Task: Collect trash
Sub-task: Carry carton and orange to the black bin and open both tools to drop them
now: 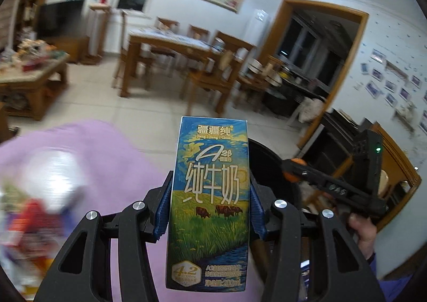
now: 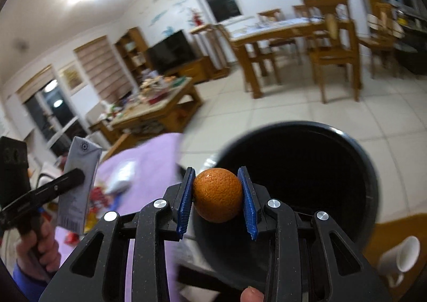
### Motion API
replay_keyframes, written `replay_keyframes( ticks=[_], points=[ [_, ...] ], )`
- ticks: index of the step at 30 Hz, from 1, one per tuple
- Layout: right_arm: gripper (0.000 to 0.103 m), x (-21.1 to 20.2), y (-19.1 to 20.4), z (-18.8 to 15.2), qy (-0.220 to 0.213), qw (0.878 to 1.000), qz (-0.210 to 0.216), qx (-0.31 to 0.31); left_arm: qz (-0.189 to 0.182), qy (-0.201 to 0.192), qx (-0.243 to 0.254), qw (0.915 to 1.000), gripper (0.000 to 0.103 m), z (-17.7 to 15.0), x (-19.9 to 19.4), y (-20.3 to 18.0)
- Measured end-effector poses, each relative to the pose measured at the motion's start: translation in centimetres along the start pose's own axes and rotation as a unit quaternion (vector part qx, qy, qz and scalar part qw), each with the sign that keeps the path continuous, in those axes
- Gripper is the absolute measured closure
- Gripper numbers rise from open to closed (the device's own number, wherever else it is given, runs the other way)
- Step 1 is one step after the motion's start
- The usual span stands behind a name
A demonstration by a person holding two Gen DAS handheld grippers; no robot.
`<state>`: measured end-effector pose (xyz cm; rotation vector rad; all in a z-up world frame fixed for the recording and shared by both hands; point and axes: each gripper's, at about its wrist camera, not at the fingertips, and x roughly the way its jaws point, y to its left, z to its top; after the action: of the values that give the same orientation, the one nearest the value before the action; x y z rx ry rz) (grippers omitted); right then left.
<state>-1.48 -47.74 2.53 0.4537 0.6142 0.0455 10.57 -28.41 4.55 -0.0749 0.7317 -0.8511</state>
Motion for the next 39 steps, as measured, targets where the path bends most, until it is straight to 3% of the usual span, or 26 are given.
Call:
replay_keyframes(
  ticks=[5, 9, 17, 19, 21, 22, 24, 30, 36, 39],
  points=[
    [0.069, 1.1, -4.4, -1.8, 0.02, 0.999, -0.028, 0.01, -0.033, 0.047, -0.008, 0.9983, 0.054, -0.6, 7.5, -3.2],
    [0.069, 2.6, -5.9, -3.0, 0.03, 0.999, -0.036, 0.002, -0.031, 0.069, -0.012, 0.997, 0.054, -1.0, 11.4, -4.1],
    [0.068, 5.8, -5.8, -4.3, 0.052, 0.998, -0.032, -0.005, 0.003, 0.097, -0.022, 0.9951, 0.053, -1.9, 13.6, -3.8],
    [0.061, 5.9, -5.8, -4.4, 0.05, 0.998, -0.026, -0.004, 0.011, 0.1, -0.021, 0.9947, 0.052, -2.1, 13.8, -3.7],
    [0.046, 5.6, -6.0, -4.4, 0.045, 0.999, -0.024, -0.002, 0.019, 0.097, -0.024, 0.9948, 0.042, -1.9, 13.8, -4.0],
    [0.046, 5.4, -6.3, -4.3, 0.039, 0.999, -0.019, 0.002, 0.024, 0.092, -0.027, 0.9951, 0.031, -1.9, 13.8, -4.0],
    [0.045, 4.7, -6.2, -4.1, 0.031, 0.999, -0.013, 0.009, 0.03, 0.083, -0.03, 0.9956, 0.024, -2.1, 13.5, -4.2],
    [0.044, 4.0, -8.5, -3.4, 0.022, 0.999, 0.005, 0.041, 0.064, 0.085, -0.001, 0.9943, 0.023, -2.8, 14.1, -5.6],
    [0.043, 3.9, -9.4, -2.6, 0.027, 0.999, 0.009, 0.032, 0.044, 0.105, 0.007, 0.9935, 0.022, -3.5, 15.5, -6.6],
    [0.043, 4.2, -9.4, -2.0, 0.026, 0.999, 0.021, 0.023, 0.055, 0.096, 0.017, 0.9937, 0.02, -3.8, 15.8, -7.0]
  ],
)
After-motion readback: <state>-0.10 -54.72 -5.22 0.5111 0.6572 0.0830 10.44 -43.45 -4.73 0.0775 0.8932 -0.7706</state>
